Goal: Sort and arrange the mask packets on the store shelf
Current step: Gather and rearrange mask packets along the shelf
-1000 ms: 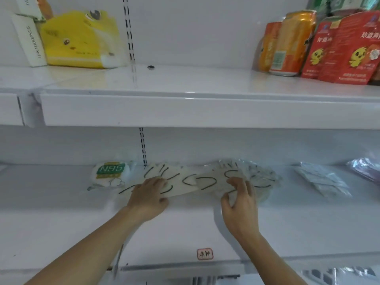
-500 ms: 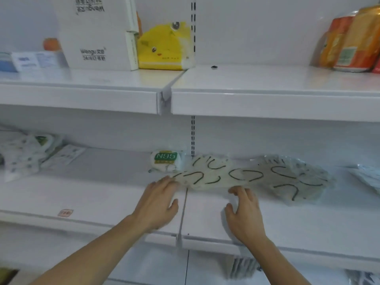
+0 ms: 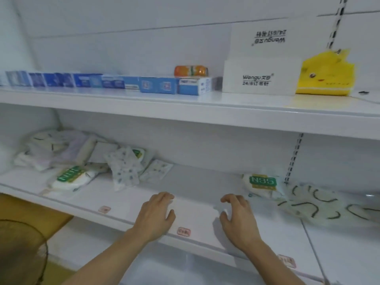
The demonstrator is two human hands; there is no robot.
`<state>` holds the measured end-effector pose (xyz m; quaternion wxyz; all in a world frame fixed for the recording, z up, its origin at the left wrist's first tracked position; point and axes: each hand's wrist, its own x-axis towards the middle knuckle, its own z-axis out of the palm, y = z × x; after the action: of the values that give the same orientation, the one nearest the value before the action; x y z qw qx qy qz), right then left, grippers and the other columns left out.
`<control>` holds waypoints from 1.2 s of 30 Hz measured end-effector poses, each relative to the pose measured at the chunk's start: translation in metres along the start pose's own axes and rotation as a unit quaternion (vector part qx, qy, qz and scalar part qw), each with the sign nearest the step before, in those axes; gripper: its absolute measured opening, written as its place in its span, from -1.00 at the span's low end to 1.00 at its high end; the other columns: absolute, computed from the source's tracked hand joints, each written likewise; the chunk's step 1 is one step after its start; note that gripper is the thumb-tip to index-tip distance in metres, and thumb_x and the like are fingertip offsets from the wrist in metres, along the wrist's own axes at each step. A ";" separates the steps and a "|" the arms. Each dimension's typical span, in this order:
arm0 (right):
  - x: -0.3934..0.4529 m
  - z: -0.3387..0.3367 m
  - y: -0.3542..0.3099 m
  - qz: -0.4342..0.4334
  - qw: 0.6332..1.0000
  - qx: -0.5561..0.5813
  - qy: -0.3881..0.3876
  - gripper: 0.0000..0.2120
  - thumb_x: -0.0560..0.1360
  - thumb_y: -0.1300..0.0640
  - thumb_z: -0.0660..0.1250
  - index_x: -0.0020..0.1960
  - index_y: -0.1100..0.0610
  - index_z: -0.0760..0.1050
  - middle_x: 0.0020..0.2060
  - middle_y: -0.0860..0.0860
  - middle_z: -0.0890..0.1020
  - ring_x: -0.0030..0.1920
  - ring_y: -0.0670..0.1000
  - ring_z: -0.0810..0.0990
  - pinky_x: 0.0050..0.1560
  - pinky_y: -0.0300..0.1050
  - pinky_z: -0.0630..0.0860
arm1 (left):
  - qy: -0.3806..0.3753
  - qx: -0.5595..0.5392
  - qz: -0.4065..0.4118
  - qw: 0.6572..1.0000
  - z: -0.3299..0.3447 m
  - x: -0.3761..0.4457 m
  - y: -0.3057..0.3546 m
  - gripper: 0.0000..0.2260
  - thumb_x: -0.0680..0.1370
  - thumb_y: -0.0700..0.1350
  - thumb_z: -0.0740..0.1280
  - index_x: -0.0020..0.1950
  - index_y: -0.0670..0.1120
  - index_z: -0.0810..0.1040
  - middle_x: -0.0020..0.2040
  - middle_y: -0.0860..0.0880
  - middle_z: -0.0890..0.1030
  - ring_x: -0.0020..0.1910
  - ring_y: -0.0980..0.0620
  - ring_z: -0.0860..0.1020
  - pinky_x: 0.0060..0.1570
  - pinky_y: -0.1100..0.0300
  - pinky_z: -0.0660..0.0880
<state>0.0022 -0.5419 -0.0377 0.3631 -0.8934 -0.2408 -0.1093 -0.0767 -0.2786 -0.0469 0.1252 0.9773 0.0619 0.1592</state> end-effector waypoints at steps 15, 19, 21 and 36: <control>0.072 0.175 -0.143 0.041 0.989 -0.082 -0.115 -0.58 0.54 0.00 0.27 0.39 -0.17 0.34 0.33 -0.13 0.43 0.35 0.00 0.40 0.23 -0.05 0.34 | 0.221 -0.305 -0.238 0.896 -0.039 0.041 -0.193 -0.80 0.52 -0.28 0.38 0.06 -0.05 0.49 -0.03 0.02 0.55 -0.06 0.02 0.57 -0.09 0.05 0.53; 0.098 0.205 -0.152 0.035 0.988 -0.103 -0.114 -0.36 0.55 -0.12 0.21 0.58 -0.18 0.08 0.59 -0.02 0.12 0.55 0.10 0.15 0.40 0.11 0.29 | 0.226 -0.439 -0.341 0.800 -0.052 0.072 -0.199 -0.77 0.51 -0.18 0.47 0.06 0.00 0.47 0.01 0.02 0.62 -0.03 -0.03 0.61 -0.10 0.19 0.43; 0.113 0.219 -0.153 0.032 0.981 -0.137 -0.130 -0.31 0.56 -0.20 0.12 0.61 -0.24 -0.10 0.64 0.04 -0.10 0.61 0.18 -0.03 0.45 0.20 0.21 | 0.195 -0.440 -0.355 0.802 -0.047 0.092 -0.205 -0.73 0.48 -0.07 0.52 0.07 -0.02 0.49 0.04 0.03 0.64 -0.01 -0.04 0.62 0.00 0.16 0.49; 0.123 0.246 -0.125 0.048 0.988 -0.069 0.128 -0.89 0.31 -0.01 0.28 -0.31 -0.02 0.55 -0.19 -0.16 0.56 -0.09 0.08 0.55 -0.17 -0.05 0.43 | 0.183 -0.618 -0.304 0.701 -0.038 0.083 -0.217 -0.70 0.46 -0.05 0.50 0.17 -0.03 0.61 -0.02 0.01 0.74 -0.04 0.01 0.71 -0.10 0.10 0.61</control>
<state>0.0493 -0.2491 -0.0929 0.3334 -0.9055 -0.1405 -0.2217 -0.0281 -0.0479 -0.0452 0.7291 0.5600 0.2652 0.2906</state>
